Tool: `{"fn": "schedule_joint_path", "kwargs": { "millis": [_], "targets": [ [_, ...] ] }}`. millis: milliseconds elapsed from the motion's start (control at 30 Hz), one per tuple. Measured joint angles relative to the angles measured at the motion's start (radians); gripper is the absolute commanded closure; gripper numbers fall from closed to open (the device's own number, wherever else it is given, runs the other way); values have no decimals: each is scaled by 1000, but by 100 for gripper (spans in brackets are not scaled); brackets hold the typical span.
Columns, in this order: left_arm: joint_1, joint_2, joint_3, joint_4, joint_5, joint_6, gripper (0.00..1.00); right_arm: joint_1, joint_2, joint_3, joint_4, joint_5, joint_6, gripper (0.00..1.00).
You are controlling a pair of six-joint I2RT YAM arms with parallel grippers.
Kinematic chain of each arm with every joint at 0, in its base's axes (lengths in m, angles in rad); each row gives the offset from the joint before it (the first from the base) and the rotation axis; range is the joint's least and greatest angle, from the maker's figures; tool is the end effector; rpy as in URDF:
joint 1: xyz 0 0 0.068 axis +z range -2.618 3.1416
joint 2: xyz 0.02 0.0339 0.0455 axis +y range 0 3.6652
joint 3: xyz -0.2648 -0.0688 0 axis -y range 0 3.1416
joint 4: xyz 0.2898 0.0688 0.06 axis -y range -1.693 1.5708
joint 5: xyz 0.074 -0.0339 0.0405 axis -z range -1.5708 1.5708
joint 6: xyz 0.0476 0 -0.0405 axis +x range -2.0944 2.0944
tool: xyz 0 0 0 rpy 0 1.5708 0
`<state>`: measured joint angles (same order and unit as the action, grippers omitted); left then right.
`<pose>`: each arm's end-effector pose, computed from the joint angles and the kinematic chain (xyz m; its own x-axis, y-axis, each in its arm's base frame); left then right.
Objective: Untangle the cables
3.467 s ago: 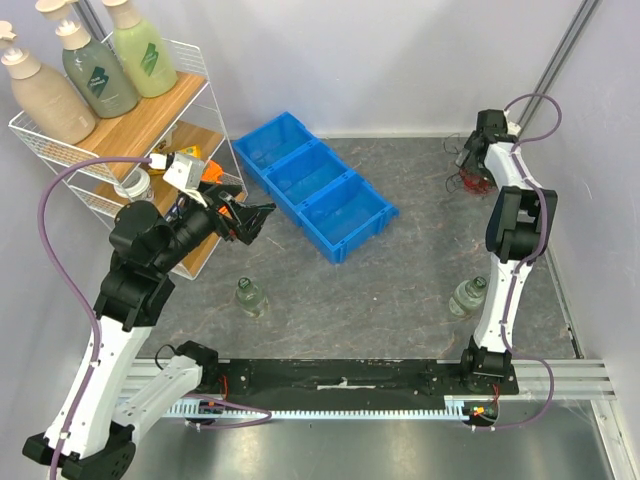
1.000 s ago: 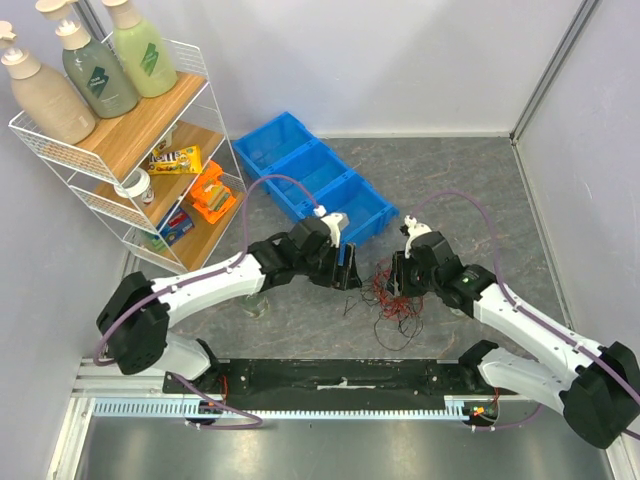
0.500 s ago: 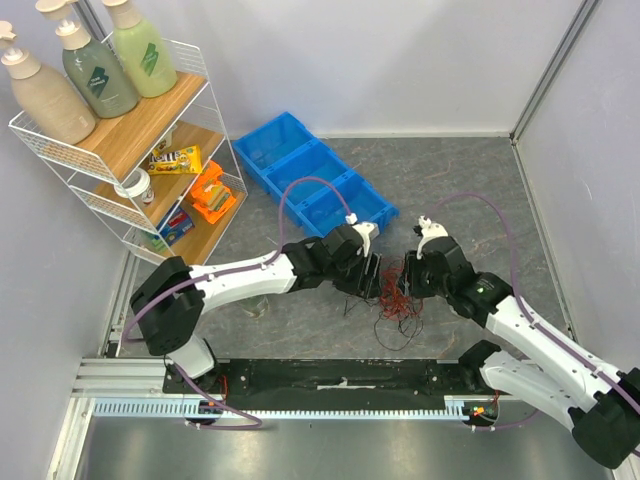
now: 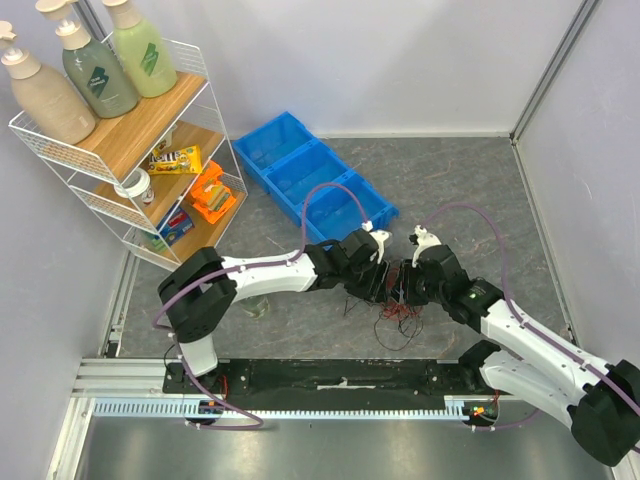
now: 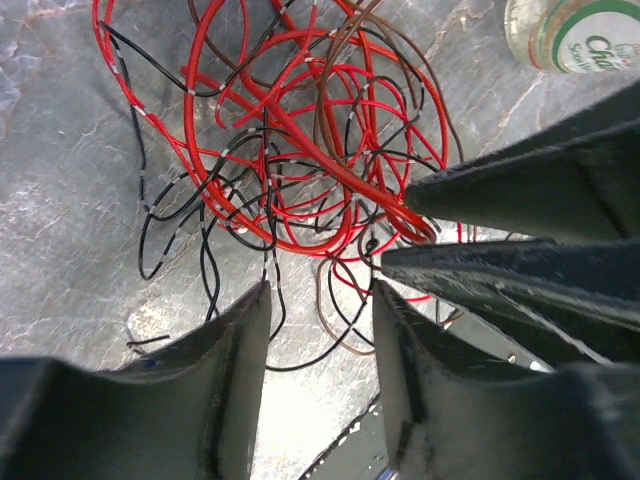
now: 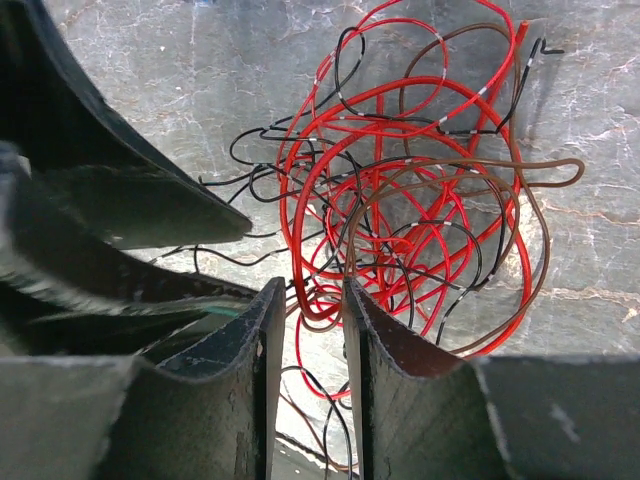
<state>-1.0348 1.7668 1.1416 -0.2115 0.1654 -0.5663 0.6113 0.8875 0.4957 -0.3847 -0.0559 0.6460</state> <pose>0.2091 -0.3674 0.1625 -0.8052 0.3193 -0.4998 0.5598 0.6875 -0.4626 0.1870 0.1343 0.1785 -0.8229 0.1573 -0.5461 -0.1382 0.8767 0.4607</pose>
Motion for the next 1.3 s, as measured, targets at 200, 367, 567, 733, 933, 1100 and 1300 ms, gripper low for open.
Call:
{"fn": "schedule_joint_path", "kwargs": {
  "millis": [200,367,567,733,933,1100,1300],
  "targets": [
    [-9,40,11,-1,4,13,87,0,-2,-2,16,0,9,64],
    [-17,26,13,-7,-5,24,98,0,28,-2,49,0,10,69],
    [-19,-124,13,-96,-94,45,98,0,96,-2,73,20,16,79],
    [-20,-407,23,-153,-213,87,98,0,82,-7,74,88,39,89],
    [-21,-797,67,-89,-264,175,98,0,97,-11,50,188,96,89],
    [-21,-945,193,-68,-262,248,98,0,134,-11,33,244,137,89],
    [-21,-997,249,-84,-296,304,98,-5,184,-11,2,325,155,90]
  ]
}}
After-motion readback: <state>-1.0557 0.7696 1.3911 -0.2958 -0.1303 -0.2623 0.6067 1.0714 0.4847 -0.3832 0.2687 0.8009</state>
